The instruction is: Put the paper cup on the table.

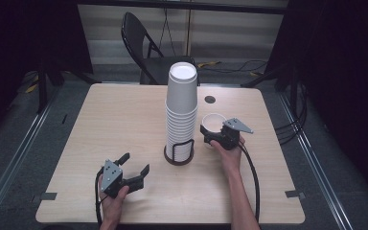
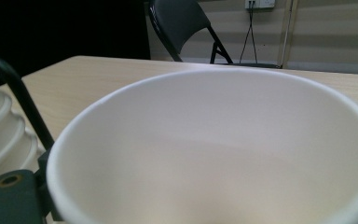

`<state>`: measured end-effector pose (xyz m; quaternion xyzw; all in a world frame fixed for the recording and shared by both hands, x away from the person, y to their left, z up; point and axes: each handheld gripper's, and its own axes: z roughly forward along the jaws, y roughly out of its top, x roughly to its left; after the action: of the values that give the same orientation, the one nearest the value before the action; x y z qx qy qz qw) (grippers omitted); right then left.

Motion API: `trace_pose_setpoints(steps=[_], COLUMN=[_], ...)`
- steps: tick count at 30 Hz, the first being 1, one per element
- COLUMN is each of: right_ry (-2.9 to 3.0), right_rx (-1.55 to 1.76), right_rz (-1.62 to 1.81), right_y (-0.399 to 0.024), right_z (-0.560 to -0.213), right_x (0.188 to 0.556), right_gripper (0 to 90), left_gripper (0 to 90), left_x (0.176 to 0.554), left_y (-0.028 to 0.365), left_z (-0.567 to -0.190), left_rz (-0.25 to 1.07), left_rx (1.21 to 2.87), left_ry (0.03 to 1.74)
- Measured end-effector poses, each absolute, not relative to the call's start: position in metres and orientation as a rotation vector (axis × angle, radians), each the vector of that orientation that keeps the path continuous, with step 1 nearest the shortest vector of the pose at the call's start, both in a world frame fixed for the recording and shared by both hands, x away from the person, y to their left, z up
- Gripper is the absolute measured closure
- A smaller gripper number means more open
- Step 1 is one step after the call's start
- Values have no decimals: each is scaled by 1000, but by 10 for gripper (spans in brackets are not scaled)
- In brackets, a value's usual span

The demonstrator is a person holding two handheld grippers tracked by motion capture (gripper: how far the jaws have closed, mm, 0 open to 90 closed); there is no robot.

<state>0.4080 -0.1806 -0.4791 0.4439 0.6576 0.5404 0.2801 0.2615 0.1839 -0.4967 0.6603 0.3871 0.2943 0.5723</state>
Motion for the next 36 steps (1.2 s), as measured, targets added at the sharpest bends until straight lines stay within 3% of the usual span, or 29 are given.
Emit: trace_pose_setpoints(steps=[36], right_ry=[1945], right_rx=[1369], right_rz=[1250], right_y=[-187], right_z=[-494], right_x=[399], right_gripper=[129], left_gripper=[169], left_x=[262], left_y=[184], left_z=[-497], left_rz=[696], left_rx=[1555], left_ry=[907])
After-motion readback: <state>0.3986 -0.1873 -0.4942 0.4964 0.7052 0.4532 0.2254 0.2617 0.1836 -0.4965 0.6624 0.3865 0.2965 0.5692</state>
